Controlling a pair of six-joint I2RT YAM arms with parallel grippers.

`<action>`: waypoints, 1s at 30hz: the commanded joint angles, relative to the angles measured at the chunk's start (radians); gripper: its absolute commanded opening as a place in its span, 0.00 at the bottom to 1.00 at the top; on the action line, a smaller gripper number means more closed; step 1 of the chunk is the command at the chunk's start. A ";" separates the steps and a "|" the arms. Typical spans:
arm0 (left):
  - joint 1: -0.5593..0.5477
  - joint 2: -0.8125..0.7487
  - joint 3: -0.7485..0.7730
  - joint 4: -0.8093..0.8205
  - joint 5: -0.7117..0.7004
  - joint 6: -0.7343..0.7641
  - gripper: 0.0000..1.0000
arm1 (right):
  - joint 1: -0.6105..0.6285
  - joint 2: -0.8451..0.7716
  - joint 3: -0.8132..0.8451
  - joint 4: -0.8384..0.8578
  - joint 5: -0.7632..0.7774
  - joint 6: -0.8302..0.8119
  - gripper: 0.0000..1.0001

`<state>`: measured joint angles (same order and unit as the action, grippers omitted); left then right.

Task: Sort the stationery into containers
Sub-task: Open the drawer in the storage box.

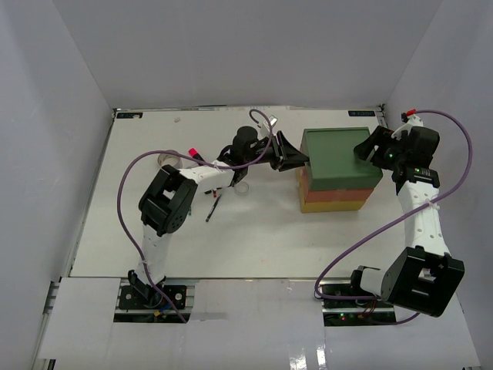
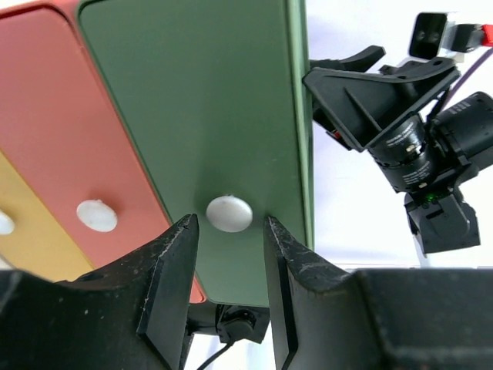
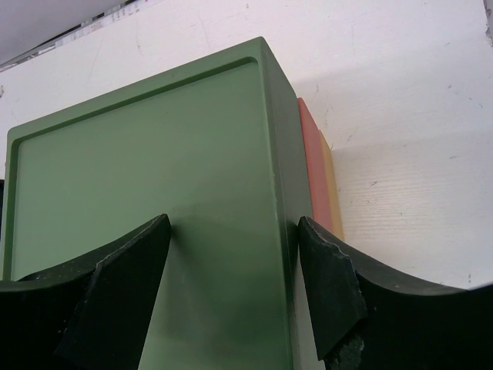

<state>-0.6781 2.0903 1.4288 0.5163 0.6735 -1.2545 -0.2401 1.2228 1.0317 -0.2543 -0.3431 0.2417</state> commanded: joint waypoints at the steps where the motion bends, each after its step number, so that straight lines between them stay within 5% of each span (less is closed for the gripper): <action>1: -0.006 -0.069 -0.002 0.064 0.017 -0.011 0.49 | 0.018 -0.016 -0.018 -0.011 -0.053 0.027 0.72; 11: -0.005 -0.052 0.009 0.079 0.008 -0.003 0.48 | 0.018 -0.014 -0.016 -0.010 -0.060 0.022 0.72; 21: -0.006 -0.055 0.009 0.074 0.008 0.006 0.15 | 0.018 -0.013 -0.022 -0.005 -0.056 0.022 0.70; 30: 0.018 -0.085 -0.034 0.042 0.015 0.033 0.04 | 0.018 -0.011 -0.024 -0.013 -0.017 0.022 0.68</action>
<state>-0.6724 2.0903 1.4166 0.5476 0.6762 -1.2484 -0.2401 1.2228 1.0298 -0.2508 -0.3374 0.2543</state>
